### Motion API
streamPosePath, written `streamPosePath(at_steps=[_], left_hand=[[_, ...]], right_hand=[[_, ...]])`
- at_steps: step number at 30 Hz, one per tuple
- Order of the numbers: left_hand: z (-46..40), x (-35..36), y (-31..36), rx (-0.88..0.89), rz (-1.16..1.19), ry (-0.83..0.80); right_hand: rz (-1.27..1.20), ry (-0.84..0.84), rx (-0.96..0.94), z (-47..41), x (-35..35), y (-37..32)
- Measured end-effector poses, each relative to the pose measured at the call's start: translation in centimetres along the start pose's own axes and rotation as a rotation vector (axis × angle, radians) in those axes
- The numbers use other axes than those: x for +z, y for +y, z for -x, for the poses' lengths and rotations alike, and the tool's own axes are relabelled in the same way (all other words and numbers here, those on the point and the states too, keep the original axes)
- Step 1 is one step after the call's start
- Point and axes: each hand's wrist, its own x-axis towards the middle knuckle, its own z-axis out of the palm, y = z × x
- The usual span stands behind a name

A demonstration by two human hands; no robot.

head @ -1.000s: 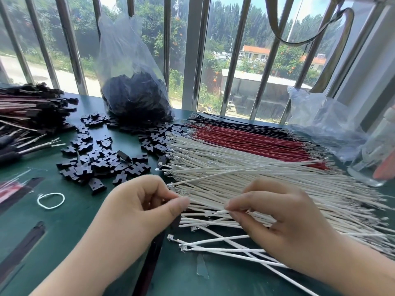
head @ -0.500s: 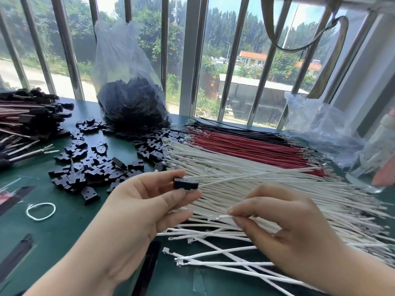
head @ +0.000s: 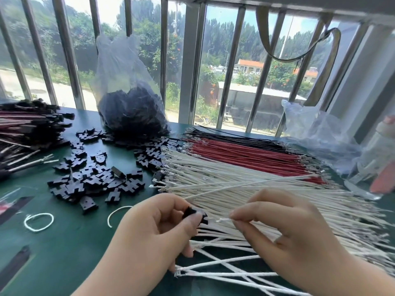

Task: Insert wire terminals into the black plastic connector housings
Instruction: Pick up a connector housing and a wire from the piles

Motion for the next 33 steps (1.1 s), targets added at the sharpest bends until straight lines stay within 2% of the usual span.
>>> streamPosePath(at_steps=[8,15,20,25,29,33], left_hand=[[0.13,0.19,0.24,-0.032,0.07,-0.056],[0.23,0.28,-0.14,-0.065,0.051,-0.075],[0.56,0.17,0.22,-0.029,0.102,-0.156],[0.18,0.25,-0.26,0.004,0.09,-0.101],[0.16,0.44,-0.22,-0.063,0.074,-0.098],[0.11,0.67,0.02,-0.084,0.048,-0.11]], right_hand=[[-0.073,-0.037,0.066,0.08,0.17,0.36],[-0.027,-0.031,0.029,0.16,0.16,0.29],[-0.05,-0.022,0.023,0.11,0.03,0.24],[-0.038,-0.021,0.005,0.15,-0.01,0.0],[-0.03,-0.001,-0.011,0.14,0.09,-0.14],[0.088,-0.017,-0.112,0.18,0.02,-0.29]])
